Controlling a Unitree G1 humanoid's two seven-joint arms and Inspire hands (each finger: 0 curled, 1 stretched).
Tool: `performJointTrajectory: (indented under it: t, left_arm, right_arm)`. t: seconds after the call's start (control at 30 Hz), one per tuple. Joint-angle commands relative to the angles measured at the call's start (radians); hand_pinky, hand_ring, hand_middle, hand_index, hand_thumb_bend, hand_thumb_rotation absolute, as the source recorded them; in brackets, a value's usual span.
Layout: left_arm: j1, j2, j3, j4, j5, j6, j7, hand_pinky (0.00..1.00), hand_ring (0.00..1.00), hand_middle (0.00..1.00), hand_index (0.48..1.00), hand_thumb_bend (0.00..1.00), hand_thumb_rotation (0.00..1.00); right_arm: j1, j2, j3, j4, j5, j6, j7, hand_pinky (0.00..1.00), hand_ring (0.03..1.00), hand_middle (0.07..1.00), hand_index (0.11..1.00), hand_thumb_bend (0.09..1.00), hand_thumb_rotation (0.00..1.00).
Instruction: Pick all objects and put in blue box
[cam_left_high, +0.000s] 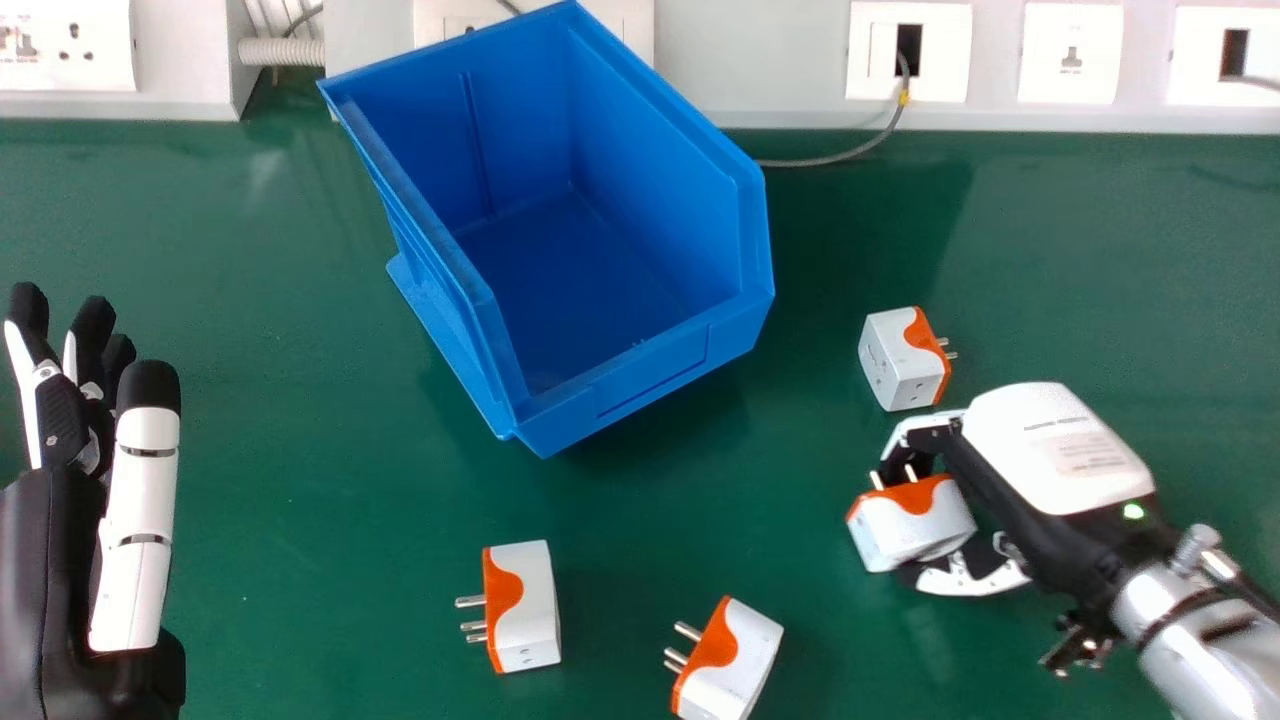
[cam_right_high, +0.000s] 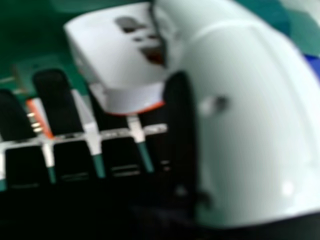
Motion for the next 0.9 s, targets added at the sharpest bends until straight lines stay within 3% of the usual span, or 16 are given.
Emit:
performJointTrajectory:
  t: [0.0,0.1,0.2,0.3,0.43,0.57,0.6,0.7,0.83,0.87]
  left_arm:
    - [-0.002,0.001,0.001,-0.014,0.009,-0.021,0.002,1.00,1.00,1.00,1.000,0.47,0.81]
    - [-0.003,-0.001,-0.001,-0.014,0.014,-0.020,0.004,1.00,1.00,1.00,1.000,0.46,0.82]
    - [-0.002,-0.005,-0.005,-0.021,0.022,-0.005,0.013,1.00,1.00,1.00,1.000,0.45,0.83]
    - [-0.002,-0.005,-0.008,-0.019,0.029,-0.008,0.015,1.00,1.00,1.00,1.000,0.45,0.83]
    - [0.000,-0.008,-0.013,-0.029,0.054,0.011,0.027,1.00,1.00,1.00,1.000,0.45,0.84]
    - [-0.002,-0.011,-0.020,-0.031,0.067,0.021,0.037,1.00,1.00,1.00,1.000,0.45,0.85]
    - [-0.002,-0.010,-0.021,-0.031,0.075,0.023,0.041,1.00,1.00,1.00,1.000,0.45,0.85]
    - [-0.008,-0.013,-0.025,-0.025,0.079,0.019,0.045,1.00,1.00,1.00,1.000,0.45,0.85]
    - [-0.009,-0.012,-0.023,-0.016,0.067,0.003,0.041,1.00,1.00,1.00,1.000,0.44,0.86]
    - [-0.007,-0.011,-0.022,-0.016,0.070,0.002,0.041,1.00,1.00,1.00,1.000,0.44,0.86]
  right_arm:
    - [0.060,-0.059,-0.065,-0.103,0.003,0.028,0.014,0.31,0.446,0.543,0.547,0.497,0.00]
    - [0.110,-0.073,-0.109,-0.195,-0.001,0.040,0.029,0.31,0.444,0.543,0.540,0.496,0.00]
    - [0.173,-0.078,-0.166,-0.299,0.015,0.029,0.029,0.31,0.438,0.540,0.533,0.493,0.00]
    - [0.207,-0.072,-0.202,-0.359,0.010,0.029,0.040,0.30,0.429,0.531,0.540,0.491,0.00]
    - [0.234,-0.054,-0.245,-0.445,0.034,0.033,0.082,0.29,0.419,0.520,0.548,0.488,0.00]
    - [0.217,-0.036,-0.264,-0.459,0.067,-0.052,0.074,0.29,0.416,0.514,0.551,0.487,0.00]
    - [0.209,-0.026,-0.266,-0.463,0.071,-0.062,0.074,0.29,0.416,0.514,0.551,0.487,0.00]
    - [0.188,0.008,-0.272,-0.478,0.069,-0.071,0.085,0.29,0.417,0.517,0.551,0.486,0.00]
    - [0.167,0.043,-0.273,-0.491,0.063,-0.039,0.134,0.28,0.410,0.509,0.554,0.485,0.00]
    - [0.163,0.052,-0.273,-0.494,0.059,-0.035,0.138,0.28,0.410,0.509,0.554,0.485,0.00]
